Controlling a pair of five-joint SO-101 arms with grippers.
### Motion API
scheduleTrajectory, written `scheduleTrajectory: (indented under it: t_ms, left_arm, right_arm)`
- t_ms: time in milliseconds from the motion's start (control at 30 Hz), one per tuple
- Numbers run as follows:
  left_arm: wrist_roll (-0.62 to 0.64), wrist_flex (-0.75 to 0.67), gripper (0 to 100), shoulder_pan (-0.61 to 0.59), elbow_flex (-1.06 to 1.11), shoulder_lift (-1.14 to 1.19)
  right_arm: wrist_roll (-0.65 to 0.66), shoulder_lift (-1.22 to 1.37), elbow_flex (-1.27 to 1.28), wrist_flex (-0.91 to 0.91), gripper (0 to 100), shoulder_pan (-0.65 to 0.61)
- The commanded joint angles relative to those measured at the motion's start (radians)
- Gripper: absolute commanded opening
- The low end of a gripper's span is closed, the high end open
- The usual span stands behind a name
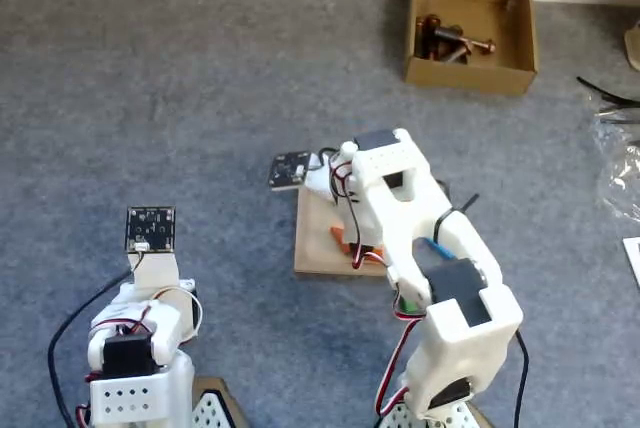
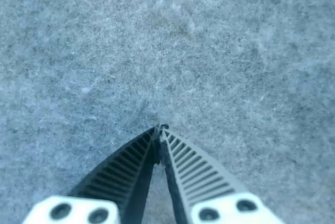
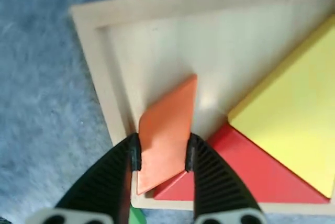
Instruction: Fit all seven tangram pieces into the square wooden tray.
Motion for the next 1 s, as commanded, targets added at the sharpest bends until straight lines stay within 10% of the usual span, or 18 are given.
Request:
scheduleTrajectory:
  t_ms: [0, 967]
  left_arm:
    - [0.002, 0.008, 0, -0.008, 0.021, 0.007]
    - [0.002, 0.008, 0, -0.008, 0.021, 0.007]
  right_arm:
    - [0.052, -0.035, -0.002, -0.008, 0.5, 0.031]
    - [0.037, -0.039, -0.018, 0.056, 9.5, 0.05]
